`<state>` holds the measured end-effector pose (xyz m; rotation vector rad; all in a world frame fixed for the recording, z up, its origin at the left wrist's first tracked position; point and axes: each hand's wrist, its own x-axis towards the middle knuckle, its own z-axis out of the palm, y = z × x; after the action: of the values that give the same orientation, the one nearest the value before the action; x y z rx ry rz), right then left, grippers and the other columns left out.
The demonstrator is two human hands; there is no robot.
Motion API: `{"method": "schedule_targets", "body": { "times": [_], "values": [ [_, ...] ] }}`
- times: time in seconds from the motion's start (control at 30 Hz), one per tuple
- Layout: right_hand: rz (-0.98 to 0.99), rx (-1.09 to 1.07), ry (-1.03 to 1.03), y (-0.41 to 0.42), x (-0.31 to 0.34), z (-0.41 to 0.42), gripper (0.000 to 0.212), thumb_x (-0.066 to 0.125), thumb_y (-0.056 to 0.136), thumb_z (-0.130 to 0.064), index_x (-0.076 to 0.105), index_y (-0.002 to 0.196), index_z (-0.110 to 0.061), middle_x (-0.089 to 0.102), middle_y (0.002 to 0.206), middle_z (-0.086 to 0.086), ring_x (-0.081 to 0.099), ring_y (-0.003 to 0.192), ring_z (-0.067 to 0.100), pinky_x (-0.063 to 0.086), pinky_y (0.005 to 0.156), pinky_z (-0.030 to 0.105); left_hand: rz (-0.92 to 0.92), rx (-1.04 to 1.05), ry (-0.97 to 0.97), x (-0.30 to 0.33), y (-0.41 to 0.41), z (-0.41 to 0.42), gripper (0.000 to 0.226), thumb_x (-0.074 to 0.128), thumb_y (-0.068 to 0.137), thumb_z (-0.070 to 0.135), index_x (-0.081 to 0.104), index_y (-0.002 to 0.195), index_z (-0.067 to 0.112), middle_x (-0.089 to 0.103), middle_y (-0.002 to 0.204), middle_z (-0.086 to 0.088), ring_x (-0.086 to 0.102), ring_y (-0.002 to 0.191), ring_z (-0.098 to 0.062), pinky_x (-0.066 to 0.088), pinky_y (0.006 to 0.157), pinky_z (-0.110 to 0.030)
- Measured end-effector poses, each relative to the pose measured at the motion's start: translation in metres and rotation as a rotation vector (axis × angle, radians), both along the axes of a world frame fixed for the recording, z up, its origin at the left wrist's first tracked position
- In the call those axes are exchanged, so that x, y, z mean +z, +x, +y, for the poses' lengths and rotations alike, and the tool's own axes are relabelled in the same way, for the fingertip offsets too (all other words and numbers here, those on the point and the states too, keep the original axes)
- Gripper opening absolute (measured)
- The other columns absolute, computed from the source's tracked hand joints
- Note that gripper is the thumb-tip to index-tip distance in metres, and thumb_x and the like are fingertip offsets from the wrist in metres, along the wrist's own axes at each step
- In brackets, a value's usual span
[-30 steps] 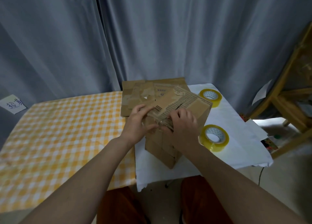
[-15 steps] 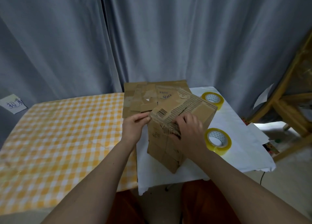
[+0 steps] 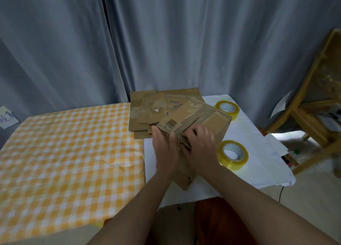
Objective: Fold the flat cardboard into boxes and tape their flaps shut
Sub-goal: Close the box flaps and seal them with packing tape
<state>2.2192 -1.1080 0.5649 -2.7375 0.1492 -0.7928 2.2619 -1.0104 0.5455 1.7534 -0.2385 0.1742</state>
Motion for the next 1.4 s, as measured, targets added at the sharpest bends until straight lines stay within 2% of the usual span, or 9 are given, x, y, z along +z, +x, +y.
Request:
{"method": "schedule_targets", "body": {
  "times": [0.17,0.27,0.37,0.53,0.67,0.87,1.07,1.27,1.4],
  "values": [
    [-0.014,0.313,0.195,-0.006,0.011,-0.016,0.022,0.053,0.083,-0.014,0.068,0.093,0.0,0.062,0.1,0.013,0.056,0.093,0.029,0.044,0.083,0.039,0.207,0.159,-0.004,0.008,0.023,-0.02,0.064,0.047,0.098,0.027,0.021,0.145,-0.007,0.028,0.15,-0.024,0.027,0.139,-0.036,0.024,0.113,-0.049],
    [-0.066,0.044,0.297,0.011,0.013,-0.059,0.029,0.053,0.09,-0.013,0.061,0.114,0.0,0.057,0.123,0.016,0.05,0.116,0.031,0.036,0.102,0.04,0.198,0.163,0.026,0.006,0.023,-0.027,0.063,0.052,0.092,0.014,0.022,0.143,-0.006,0.031,0.147,-0.023,0.03,0.136,-0.037,0.027,0.112,-0.051],
    [0.17,-0.252,0.73,0.027,0.015,-0.1,0.061,0.055,0.093,-0.032,0.031,0.144,-0.008,0.033,0.147,0.011,0.032,0.135,0.028,0.026,0.113,0.04,0.212,0.141,0.018,0.003,0.021,-0.035,0.065,0.044,0.095,0.012,0.01,0.149,-0.002,0.019,0.154,-0.02,0.02,0.142,-0.033,0.02,0.116,-0.048],
    [0.088,-0.235,0.948,0.034,0.016,-0.093,0.048,0.059,0.091,-0.024,0.044,0.134,-0.011,0.04,0.136,0.009,0.041,0.125,0.027,0.034,0.108,0.044,0.256,0.093,0.015,0.01,0.023,-0.028,0.065,0.033,0.103,0.021,-0.008,0.151,0.004,-0.008,0.161,-0.012,-0.004,0.148,-0.021,0.0,0.12,-0.034],
    [-0.052,-0.228,0.98,0.028,0.036,-0.075,0.03,0.065,0.085,-0.027,0.05,0.109,-0.015,0.046,0.119,0.008,0.048,0.109,0.023,0.041,0.096,0.039,0.286,-0.102,-0.046,0.046,0.054,0.008,0.064,0.039,0.101,0.032,0.005,0.154,0.019,0.013,0.161,-0.008,0.018,0.146,-0.027,0.021,0.118,-0.05],
    [-0.146,-0.238,1.04,-0.014,0.022,-0.012,0.037,0.072,0.078,-0.018,0.035,0.078,-0.021,0.041,0.072,-0.004,0.042,0.065,0.012,0.035,0.061,0.027,0.477,-0.407,0.483,0.071,0.081,0.07,0.053,0.035,0.102,0.046,0.025,0.151,0.03,0.033,0.154,0.0,0.035,0.138,-0.023,0.029,0.114,-0.038],
    [-0.103,-0.315,1.181,-0.026,0.002,-0.004,0.066,0.07,0.083,-0.014,0.033,0.136,-0.009,0.048,0.107,0.012,0.05,0.101,0.027,0.041,0.078,0.032,0.542,-0.355,0.401,0.041,0.051,0.075,0.053,0.032,0.1,0.051,0.033,0.148,0.029,0.045,0.145,-0.002,0.046,0.128,-0.025,0.038,0.108,-0.04],
    [-0.139,-0.319,1.143,-0.021,0.003,-0.001,0.066,0.063,0.087,-0.008,0.028,0.143,-0.01,0.036,0.137,0.012,0.038,0.126,0.024,0.033,0.097,0.028,0.375,-0.1,0.237,0.02,0.01,0.083,0.041,0.032,0.103,0.041,0.067,0.11,0.02,0.066,0.115,0.0,0.059,0.105,-0.022,0.048,0.092,-0.042],
    [-0.108,-0.255,1.175,-0.019,-0.002,0.0,0.067,0.06,0.089,-0.009,0.026,0.145,-0.019,0.034,0.143,0.006,0.031,0.133,0.021,0.032,0.109,0.038,0.355,0.096,-0.14,0.006,-0.021,0.081,0.032,0.043,0.099,0.043,0.069,0.083,0.049,0.068,0.085,0.031,0.061,0.081,0.015,0.051,0.066,-0.016]
  ]
}}
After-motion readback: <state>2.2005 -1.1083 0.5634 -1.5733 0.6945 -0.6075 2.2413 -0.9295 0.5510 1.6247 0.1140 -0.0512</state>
